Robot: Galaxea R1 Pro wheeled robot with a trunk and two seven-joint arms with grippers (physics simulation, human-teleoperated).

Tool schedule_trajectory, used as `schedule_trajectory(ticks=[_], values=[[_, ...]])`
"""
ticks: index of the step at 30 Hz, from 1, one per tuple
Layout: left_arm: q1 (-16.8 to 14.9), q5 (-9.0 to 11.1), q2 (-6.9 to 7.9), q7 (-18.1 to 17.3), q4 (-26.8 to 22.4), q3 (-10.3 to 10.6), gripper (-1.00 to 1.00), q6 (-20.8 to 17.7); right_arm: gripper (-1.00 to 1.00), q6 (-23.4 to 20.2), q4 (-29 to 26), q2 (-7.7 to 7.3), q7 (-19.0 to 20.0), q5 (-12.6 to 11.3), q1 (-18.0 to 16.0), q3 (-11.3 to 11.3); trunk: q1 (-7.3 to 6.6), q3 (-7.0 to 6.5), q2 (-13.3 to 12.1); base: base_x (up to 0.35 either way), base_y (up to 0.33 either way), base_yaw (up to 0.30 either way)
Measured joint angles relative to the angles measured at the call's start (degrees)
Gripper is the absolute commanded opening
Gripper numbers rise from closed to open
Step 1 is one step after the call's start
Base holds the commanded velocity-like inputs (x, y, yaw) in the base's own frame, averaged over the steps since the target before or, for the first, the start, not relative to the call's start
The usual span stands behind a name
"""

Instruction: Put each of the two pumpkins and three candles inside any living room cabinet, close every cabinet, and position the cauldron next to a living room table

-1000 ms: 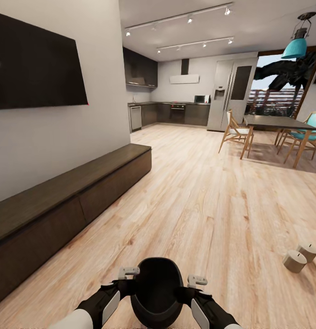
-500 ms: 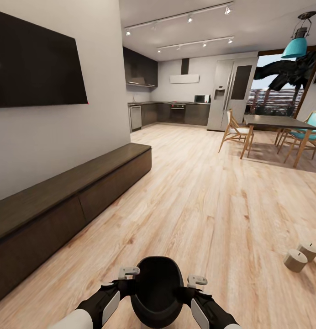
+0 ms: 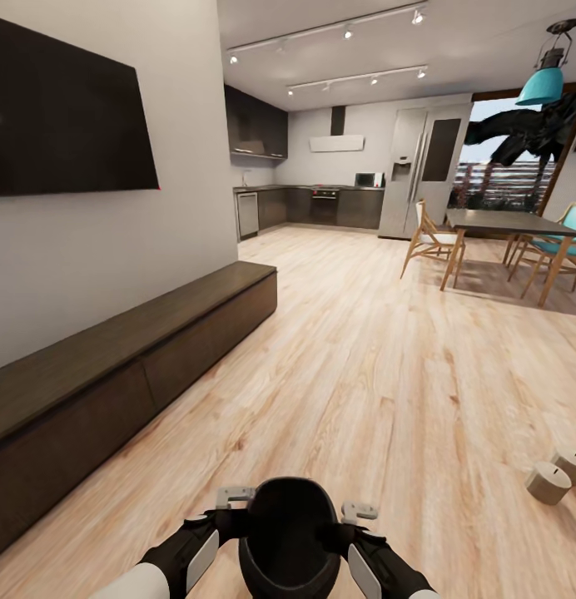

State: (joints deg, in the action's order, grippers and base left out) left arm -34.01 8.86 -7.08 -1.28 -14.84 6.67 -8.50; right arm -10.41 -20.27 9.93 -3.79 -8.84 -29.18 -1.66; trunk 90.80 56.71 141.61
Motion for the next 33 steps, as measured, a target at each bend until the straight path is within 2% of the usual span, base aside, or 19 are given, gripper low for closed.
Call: schedule_trajectory(ticks=[10, 14, 33], values=[[0.00, 0.02, 0.01, 0.00, -0.03, 0.00, 1.00, 0.01, 1.00, 0.06, 0.00, -0.01, 0.00, 0.00, 0.00, 0.00, 0.01, 0.00, 0.00, 0.019, 0.000, 0.000], [0.00, 0.03, 0.00, 0.00, -0.04, 0.00, 1.00, 0.01, 1.00, 0.07, 0.00, -0.05, 0.00, 0.00, 0.00, 0.00, 0.89, 0.71, 1.59, 0.001, 0.000, 0.000], [-0.01, -0.02, 0.00, 0.16, 0.00, 0.00, 1.00, -0.54, 1.00, 0.13, 0.00, -0.09, 0.08, 0.00, 0.00, 0.00, 1.38, 4.93, 1.86, 0.000, 0.000, 0.000]])
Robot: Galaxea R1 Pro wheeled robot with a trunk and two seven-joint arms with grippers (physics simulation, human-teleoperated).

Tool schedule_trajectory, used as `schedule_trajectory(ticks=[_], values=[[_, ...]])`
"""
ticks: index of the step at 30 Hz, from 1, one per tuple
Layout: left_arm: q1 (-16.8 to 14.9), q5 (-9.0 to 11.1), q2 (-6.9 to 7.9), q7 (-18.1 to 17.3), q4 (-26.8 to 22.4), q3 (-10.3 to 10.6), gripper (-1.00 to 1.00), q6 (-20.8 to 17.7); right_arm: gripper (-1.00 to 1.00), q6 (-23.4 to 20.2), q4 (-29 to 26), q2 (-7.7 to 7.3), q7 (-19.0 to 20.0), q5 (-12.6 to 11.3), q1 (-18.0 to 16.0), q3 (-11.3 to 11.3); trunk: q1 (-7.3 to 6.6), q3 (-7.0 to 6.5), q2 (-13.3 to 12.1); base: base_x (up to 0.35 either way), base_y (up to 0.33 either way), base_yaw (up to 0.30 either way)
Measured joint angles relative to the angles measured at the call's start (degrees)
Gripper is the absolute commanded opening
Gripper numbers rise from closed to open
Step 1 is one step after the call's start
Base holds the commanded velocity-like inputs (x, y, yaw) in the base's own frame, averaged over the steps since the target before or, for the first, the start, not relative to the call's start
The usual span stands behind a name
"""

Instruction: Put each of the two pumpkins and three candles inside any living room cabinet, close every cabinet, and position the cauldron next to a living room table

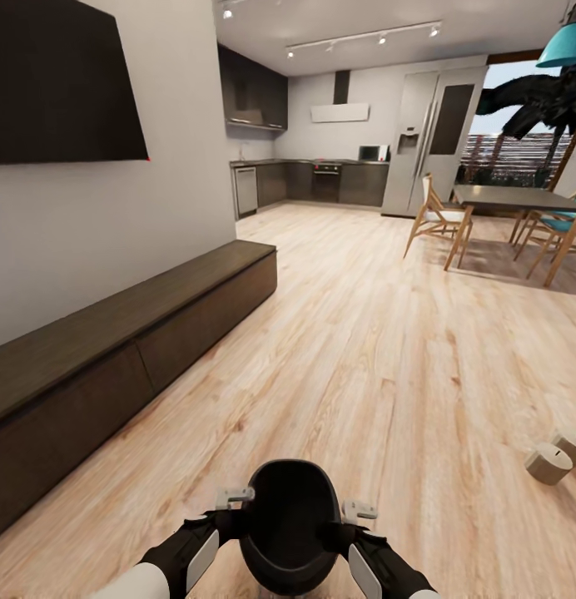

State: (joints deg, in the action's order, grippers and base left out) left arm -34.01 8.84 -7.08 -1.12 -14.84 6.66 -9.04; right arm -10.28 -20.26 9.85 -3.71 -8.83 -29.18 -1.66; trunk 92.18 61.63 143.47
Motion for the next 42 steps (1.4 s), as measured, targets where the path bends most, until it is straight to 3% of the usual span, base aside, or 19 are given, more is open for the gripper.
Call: schedule_trajectory(ticks=[9, 42], values=[[-0.02, -0.02, 0.00, 0.02, 0.00, 0.00, 1.00, -0.03, 1.00, 0.02, 0.00, 0.00, 0.00, 0.00, 0.00, 0.00, 0.23, 2.00, 0.12, 0.000, 0.000, 0.000], [-0.01, 0.03, 0.05, -0.07, 0.00, 0.00, 1.00, 0.28, 1.00, 0.03, 0.03, 0.00, 0.00, -0.02, 0.00, 0.00, 0.23, 2.00, 0.13, 0.000, 0.000, 0.000]])
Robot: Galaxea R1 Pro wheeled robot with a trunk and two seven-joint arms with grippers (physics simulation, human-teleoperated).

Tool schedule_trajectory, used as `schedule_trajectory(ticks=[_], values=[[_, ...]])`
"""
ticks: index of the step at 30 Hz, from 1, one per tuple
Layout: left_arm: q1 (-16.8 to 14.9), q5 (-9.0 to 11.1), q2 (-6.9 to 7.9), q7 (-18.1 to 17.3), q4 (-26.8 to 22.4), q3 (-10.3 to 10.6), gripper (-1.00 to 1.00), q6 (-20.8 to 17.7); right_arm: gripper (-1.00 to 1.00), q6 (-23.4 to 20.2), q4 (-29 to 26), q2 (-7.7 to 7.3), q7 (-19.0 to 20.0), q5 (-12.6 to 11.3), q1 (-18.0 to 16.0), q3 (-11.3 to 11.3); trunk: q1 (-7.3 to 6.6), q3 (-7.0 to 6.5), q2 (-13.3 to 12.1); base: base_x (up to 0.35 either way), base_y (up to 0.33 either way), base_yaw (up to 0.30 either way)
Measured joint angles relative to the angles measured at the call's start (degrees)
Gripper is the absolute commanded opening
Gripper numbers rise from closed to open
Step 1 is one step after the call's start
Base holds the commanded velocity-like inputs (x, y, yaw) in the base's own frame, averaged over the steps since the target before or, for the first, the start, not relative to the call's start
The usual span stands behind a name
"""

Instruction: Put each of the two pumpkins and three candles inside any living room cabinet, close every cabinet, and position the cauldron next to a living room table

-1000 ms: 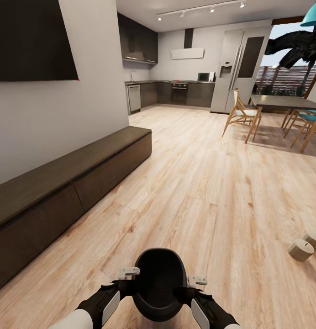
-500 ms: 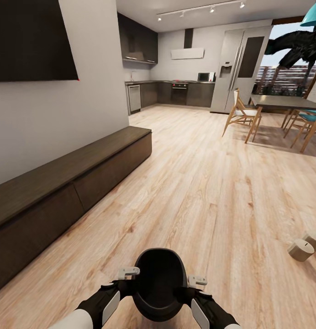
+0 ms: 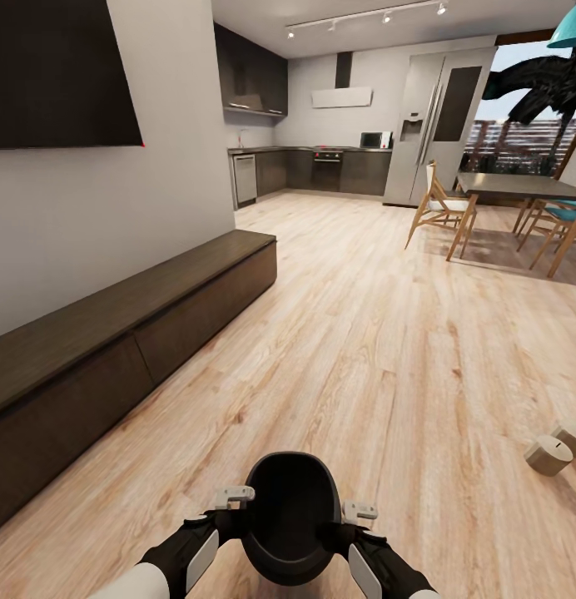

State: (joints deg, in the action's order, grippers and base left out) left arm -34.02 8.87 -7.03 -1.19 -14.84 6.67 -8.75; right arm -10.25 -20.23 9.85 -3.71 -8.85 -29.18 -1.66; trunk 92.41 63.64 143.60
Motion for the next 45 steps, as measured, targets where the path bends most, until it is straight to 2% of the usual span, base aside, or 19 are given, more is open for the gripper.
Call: schedule_trajectory(ticks=[30, 31, 45], values=[[0.02, 0.03, 0.00, -0.08, 0.00, 0.00, 1.00, 0.05, 1.00, -0.01, 0.14, 0.00, 0.00, -0.10, 0.00, 0.00, 0.00, 0.00, 0.00, 0.000, 0.000, 0.000], [0.02, 0.03, 0.01, -0.07, 0.00, 0.00, -1.00, 0.08, 1.00, -0.01, 0.14, 0.00, 0.00, -0.09, 0.00, 0.00, 0.00, 0.00, 0.00, 0.000, 0.000, 0.000], [-0.02, -0.12, -0.01, 0.01, -0.10, -0.21, -1.00, 0.10, 1.00, 0.00, 0.14, 0.00, 0.00, -0.11, 0.00, 0.00, 0.00, -0.01, 0.00, 0.000, 0.000, 0.000]])
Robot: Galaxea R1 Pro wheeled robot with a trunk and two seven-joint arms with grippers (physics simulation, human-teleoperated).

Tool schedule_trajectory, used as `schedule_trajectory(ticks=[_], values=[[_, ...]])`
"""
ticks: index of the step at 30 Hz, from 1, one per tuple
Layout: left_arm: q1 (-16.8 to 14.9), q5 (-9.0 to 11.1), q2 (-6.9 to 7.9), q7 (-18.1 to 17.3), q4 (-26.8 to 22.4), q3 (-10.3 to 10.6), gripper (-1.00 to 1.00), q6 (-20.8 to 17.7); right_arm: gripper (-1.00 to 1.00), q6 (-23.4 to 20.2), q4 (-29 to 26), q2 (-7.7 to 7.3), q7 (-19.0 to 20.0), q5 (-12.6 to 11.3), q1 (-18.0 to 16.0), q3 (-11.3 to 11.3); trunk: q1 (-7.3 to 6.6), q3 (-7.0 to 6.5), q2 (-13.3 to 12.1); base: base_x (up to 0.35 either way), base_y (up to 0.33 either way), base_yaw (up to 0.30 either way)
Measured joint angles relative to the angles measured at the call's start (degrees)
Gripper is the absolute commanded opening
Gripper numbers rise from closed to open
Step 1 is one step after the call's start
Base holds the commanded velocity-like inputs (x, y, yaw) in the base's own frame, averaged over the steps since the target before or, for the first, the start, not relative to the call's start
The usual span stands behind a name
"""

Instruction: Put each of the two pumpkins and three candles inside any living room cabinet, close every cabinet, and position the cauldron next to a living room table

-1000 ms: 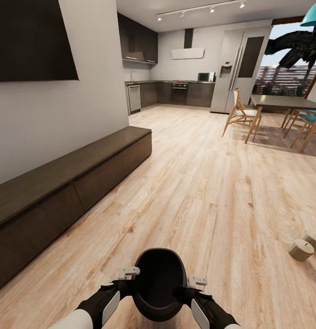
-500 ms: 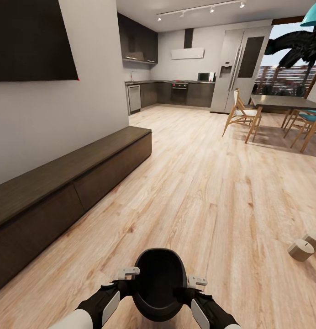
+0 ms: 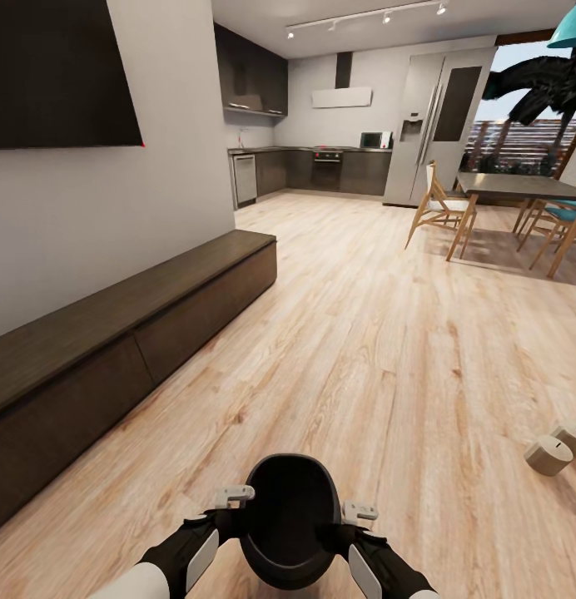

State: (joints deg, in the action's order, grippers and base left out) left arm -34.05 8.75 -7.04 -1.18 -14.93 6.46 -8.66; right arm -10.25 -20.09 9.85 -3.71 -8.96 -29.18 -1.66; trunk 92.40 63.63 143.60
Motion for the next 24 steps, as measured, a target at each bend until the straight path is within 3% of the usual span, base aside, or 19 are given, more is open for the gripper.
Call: schedule_trajectory(ticks=[11, 12, 24], values=[[0.00, -0.07, -0.02, 0.03, 0.00, -0.04, -1.00, 0.00, 1.00, 0.00, 0.00, 0.00, 0.01, -0.07, 0.00, 0.00, 0.00, 0.00, 0.00, 0.000, 0.000, 0.000], [0.00, -0.08, -0.02, 0.03, 0.00, -0.05, -1.00, 0.00, -1.00, 0.00, 0.00, 0.00, 0.00, -0.07, 0.00, 0.00, 0.00, 0.00, 0.00, 0.000, 0.000, 0.000], [0.01, -0.10, -0.01, -0.13, 0.01, -0.37, -1.00, -0.01, -1.00, -0.04, -0.01, -0.61, -0.41, 1.09, -0.02, 0.28, 0.00, 0.00, 0.00, 0.000, 0.000, 0.000]])
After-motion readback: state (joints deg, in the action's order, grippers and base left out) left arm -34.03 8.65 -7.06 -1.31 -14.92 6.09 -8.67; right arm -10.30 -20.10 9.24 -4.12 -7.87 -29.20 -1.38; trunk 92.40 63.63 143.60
